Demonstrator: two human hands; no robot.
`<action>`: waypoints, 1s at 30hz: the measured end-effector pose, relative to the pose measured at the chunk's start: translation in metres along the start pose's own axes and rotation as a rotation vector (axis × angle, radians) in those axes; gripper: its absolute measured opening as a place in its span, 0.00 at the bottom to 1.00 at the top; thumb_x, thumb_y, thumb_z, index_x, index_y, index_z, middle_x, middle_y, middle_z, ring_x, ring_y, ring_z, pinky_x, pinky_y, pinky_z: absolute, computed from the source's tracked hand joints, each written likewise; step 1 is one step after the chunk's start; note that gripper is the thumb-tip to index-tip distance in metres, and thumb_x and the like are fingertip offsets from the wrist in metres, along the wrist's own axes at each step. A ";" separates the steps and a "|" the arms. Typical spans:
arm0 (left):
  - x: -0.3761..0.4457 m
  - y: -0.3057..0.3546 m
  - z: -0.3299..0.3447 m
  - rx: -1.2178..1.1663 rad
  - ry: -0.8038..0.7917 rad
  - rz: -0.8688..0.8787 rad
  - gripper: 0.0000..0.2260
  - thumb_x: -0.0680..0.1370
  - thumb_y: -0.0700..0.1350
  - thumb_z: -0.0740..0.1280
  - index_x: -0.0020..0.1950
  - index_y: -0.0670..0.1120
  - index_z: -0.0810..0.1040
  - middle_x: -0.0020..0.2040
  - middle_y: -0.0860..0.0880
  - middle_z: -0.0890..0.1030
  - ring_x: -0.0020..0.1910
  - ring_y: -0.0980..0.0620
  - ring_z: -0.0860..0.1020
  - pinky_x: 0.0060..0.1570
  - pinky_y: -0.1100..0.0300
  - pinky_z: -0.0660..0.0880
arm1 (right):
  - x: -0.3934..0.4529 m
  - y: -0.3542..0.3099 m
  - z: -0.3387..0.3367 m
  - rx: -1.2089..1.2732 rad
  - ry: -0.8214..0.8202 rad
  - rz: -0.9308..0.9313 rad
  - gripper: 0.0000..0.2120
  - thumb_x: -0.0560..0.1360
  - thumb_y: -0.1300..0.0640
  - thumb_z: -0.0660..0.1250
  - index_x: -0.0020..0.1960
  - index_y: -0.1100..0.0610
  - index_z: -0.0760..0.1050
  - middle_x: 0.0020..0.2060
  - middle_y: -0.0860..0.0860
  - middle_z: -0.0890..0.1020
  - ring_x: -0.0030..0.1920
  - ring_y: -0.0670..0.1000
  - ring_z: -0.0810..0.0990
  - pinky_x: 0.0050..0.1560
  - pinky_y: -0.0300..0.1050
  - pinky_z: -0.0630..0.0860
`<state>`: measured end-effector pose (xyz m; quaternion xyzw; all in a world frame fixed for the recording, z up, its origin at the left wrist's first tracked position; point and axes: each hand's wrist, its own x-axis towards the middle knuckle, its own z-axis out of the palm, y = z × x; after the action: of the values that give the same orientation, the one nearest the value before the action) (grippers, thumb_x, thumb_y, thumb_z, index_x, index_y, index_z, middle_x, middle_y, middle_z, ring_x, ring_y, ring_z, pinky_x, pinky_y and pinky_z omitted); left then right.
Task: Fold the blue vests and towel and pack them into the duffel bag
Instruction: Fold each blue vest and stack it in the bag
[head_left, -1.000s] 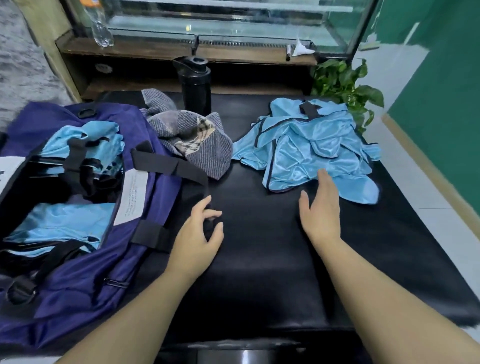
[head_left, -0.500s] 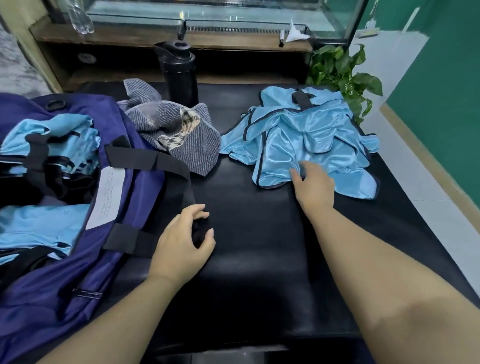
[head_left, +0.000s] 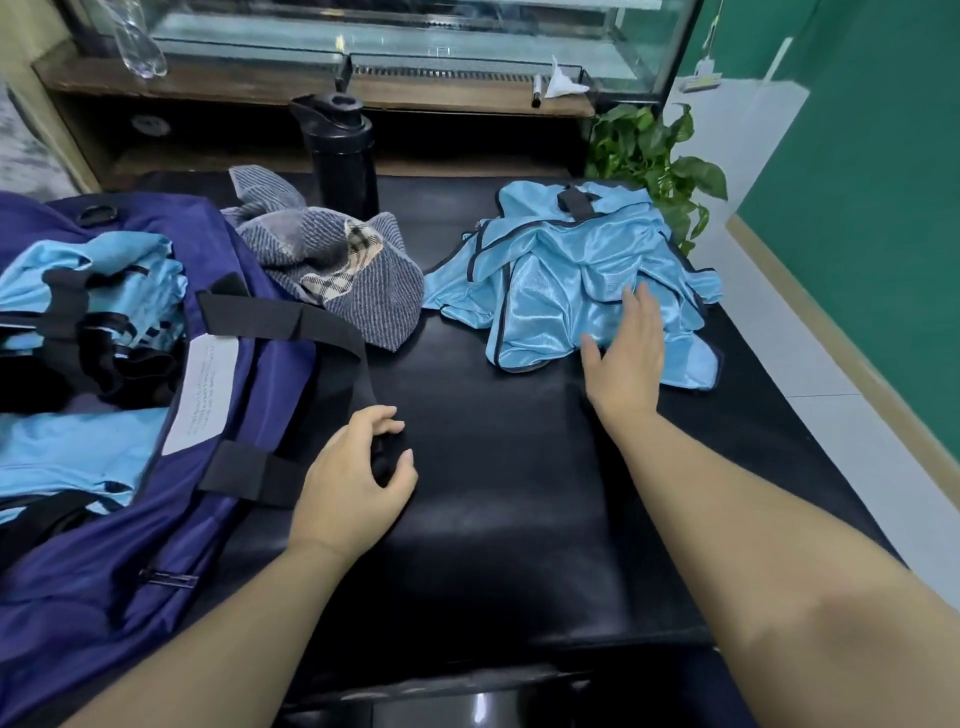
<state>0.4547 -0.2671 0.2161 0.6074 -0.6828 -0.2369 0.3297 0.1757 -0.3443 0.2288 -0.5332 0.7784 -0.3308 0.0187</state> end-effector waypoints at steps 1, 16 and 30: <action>0.000 0.000 0.000 -0.003 0.005 0.002 0.19 0.73 0.42 0.70 0.62 0.51 0.71 0.53 0.61 0.78 0.55 0.62 0.72 0.55 0.66 0.66 | 0.012 -0.003 0.000 -0.033 -0.005 -0.038 0.33 0.79 0.53 0.63 0.78 0.56 0.51 0.78 0.51 0.51 0.78 0.52 0.46 0.76 0.48 0.46; 0.003 -0.005 0.003 -0.021 0.042 0.037 0.19 0.71 0.41 0.72 0.59 0.50 0.73 0.52 0.60 0.79 0.54 0.61 0.74 0.55 0.64 0.67 | 0.033 0.003 0.004 -0.100 0.043 -0.357 0.07 0.77 0.59 0.64 0.43 0.62 0.75 0.48 0.55 0.76 0.52 0.59 0.74 0.53 0.53 0.69; -0.018 0.016 -0.007 0.016 -0.085 0.054 0.24 0.76 0.52 0.67 0.71 0.57 0.67 0.75 0.54 0.61 0.76 0.52 0.54 0.73 0.42 0.46 | -0.143 -0.038 -0.076 0.426 -0.417 -0.137 0.07 0.80 0.58 0.61 0.54 0.55 0.77 0.48 0.40 0.79 0.50 0.35 0.73 0.50 0.23 0.65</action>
<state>0.4501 -0.2464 0.2293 0.5806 -0.7144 -0.2479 0.3018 0.2394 -0.1946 0.2618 -0.6248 0.6331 -0.3706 0.2673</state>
